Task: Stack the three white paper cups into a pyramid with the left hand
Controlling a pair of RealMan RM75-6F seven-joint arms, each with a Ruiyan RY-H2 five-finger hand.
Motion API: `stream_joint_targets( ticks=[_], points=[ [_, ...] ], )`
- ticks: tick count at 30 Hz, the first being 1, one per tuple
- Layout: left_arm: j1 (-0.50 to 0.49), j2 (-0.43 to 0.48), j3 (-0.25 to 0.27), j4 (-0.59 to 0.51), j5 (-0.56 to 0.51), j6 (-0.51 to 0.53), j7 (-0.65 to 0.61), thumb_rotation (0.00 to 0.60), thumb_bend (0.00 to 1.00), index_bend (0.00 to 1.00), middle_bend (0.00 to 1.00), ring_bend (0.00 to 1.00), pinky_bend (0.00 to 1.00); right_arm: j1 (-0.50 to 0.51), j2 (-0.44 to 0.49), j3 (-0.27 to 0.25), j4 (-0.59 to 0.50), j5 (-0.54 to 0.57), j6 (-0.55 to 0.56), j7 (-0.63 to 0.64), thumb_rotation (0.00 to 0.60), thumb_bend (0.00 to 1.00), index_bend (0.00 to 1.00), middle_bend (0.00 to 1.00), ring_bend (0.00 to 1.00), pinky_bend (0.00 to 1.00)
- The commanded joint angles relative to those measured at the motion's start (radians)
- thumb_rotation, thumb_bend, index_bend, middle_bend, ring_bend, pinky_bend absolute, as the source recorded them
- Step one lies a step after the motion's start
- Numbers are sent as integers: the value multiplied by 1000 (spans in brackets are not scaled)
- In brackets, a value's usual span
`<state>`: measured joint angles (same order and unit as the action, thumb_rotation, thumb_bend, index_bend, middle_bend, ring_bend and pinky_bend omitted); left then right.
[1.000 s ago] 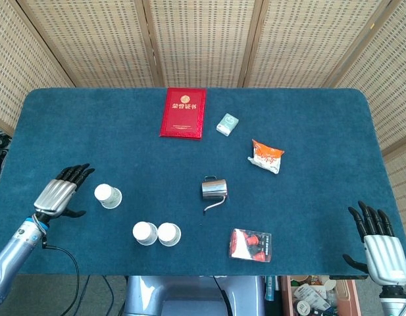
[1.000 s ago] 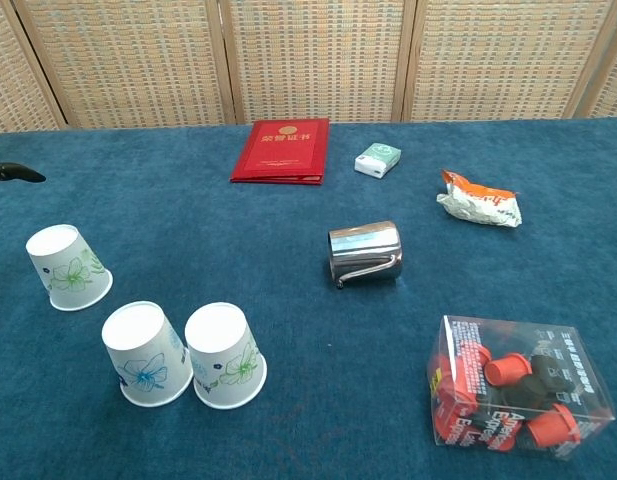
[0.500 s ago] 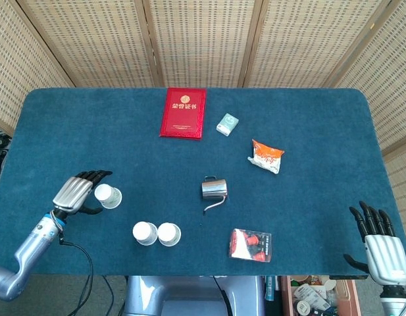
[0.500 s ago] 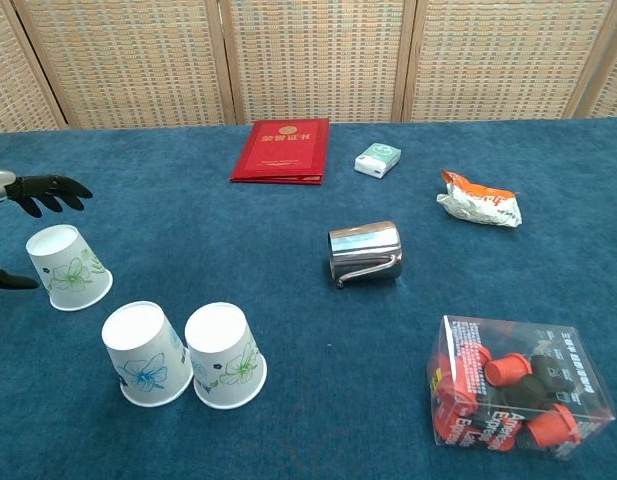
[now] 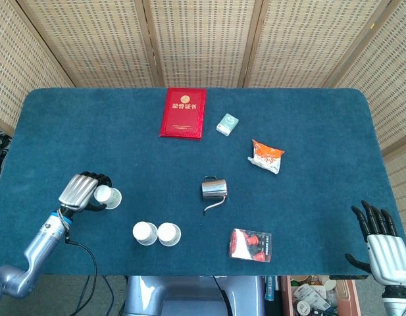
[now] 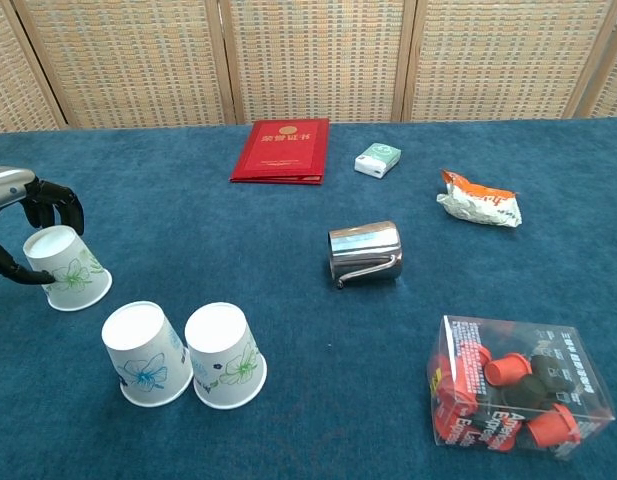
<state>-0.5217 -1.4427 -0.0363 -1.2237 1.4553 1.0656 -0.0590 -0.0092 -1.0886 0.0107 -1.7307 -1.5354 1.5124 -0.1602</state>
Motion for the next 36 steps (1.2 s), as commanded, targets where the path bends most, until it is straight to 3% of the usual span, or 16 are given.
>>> stream_joint_targets(
  ticks=[1, 11, 17, 22, 26, 36],
  points=[
    [1, -1, -2, -4, 0, 5, 0, 600, 179, 453, 467, 438, 400, 0, 0, 0, 0, 0, 0, 0, 600, 0, 115, 0, 0, 0],
    [16, 79, -30, -123, 67, 132, -75, 600, 179, 461, 478, 443, 410, 0, 1, 0, 0, 0, 1, 4, 600, 0, 115, 0, 0, 0],
    [9, 204, -49, -325, 198, 260, -133, 600, 179, 461, 484, 444, 410, 1, 0, -1, -1, 0, -2, 1, 600, 0, 115, 0, 0, 0],
    [-27, 300, -11, -503, 284, 204, -102, 600, 179, 461, 485, 444, 409, 0, 0, -1, 0, -1, 0, 0, 600, 0, 115, 0, 0, 0],
    [-53, 323, 13, -599, 328, 145, -30, 600, 179, 461, 484, 444, 409, -1, 2, 0, 1, 4, 0, 5, 600, 0, 115, 0, 0, 0],
    [-72, 258, 25, -623, 250, 34, 104, 600, 179, 461, 485, 444, 409, -2, 12, 2, -1, 4, 3, 23, 600, 0, 115, 0, 0, 0]
  ],
)
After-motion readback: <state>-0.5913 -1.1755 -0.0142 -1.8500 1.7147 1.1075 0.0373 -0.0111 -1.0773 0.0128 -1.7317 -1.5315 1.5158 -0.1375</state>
